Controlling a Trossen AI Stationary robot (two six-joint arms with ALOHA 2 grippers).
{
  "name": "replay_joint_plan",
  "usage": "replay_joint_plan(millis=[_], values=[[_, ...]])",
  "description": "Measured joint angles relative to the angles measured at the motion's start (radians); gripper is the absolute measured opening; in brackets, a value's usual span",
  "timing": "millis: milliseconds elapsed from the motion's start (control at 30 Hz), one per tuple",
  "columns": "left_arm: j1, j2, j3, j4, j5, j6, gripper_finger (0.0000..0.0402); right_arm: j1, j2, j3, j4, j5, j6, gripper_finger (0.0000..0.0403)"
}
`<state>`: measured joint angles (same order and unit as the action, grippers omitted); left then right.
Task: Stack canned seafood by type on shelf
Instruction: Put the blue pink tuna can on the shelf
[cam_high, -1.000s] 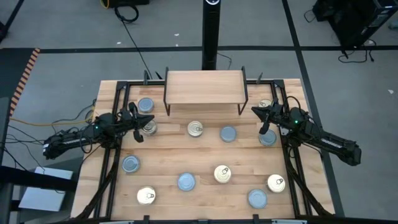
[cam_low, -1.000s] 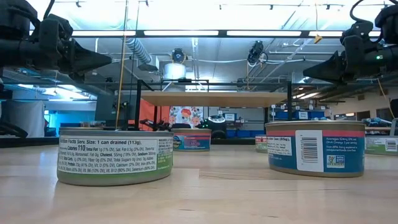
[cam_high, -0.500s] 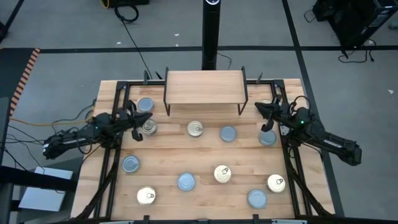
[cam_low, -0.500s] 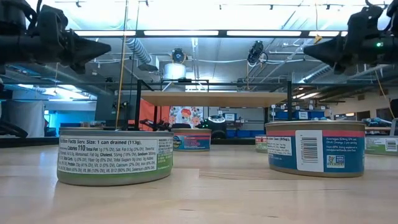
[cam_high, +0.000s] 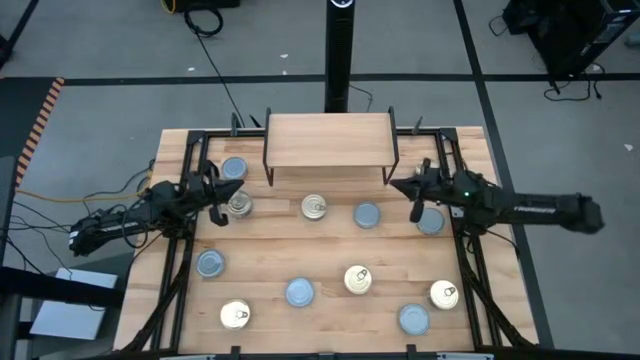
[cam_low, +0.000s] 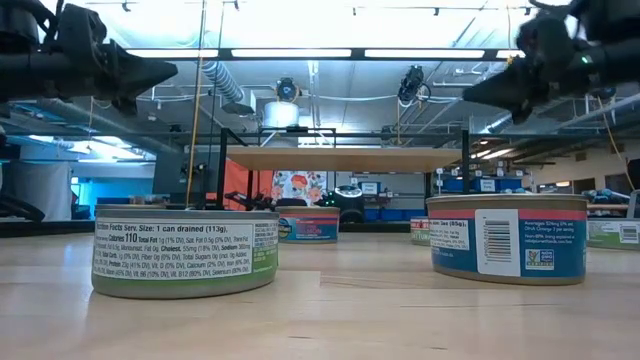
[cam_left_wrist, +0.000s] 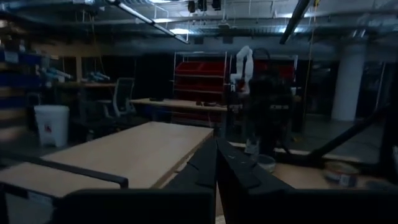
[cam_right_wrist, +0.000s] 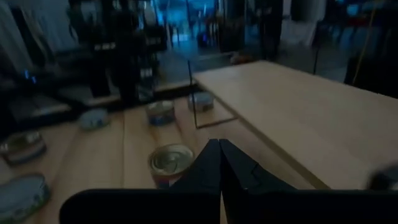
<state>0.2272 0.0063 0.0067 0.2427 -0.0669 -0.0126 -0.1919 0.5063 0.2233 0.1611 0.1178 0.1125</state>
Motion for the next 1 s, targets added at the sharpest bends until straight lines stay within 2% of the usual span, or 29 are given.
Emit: replay_joint_plan(millis=[167, 333, 467, 600, 733, 867, 1000], values=[[0.0, 0.0, 0.0, -0.002, 0.0, 0.065, 0.0008, 0.092, 0.217, 0.19, -0.119, 0.064, -0.034, 0.0005], [0.0, 0.0, 0.0, -0.007, -0.028, 0.11, 0.0008, 0.135, 0.396, 0.385, -0.282, 0.071, -0.003, 0.0007], [0.0, 0.0, 0.0, -0.008, -0.04, 0.139, 0.0008, 0.17, 0.492, 0.567, -0.587, 0.073, 0.056, 0.001], [0.0, 0.0, 0.0, -0.009, -0.04, 0.145, 0.0008, 0.225, 0.538, 0.748, -0.941, 0.123, 0.132, 0.0009], [0.0, 0.0, 0.0, -0.012, -0.04, 0.164, 0.0008, 0.258, 0.536, 0.847, -1.225, 0.216, 0.262, 0.0007], [0.0, 0.0, 0.0, -0.01, -0.04, 0.165, 0.0008, 0.217, 0.527, 0.856, -1.406, 0.248, 0.441, 0.0007], [0.001, 0.0, 0.0, -0.008, -0.044, 0.166, 0.0008, 0.139, 0.547, 0.856, -1.486, 0.24, 0.477, 0.0008]])
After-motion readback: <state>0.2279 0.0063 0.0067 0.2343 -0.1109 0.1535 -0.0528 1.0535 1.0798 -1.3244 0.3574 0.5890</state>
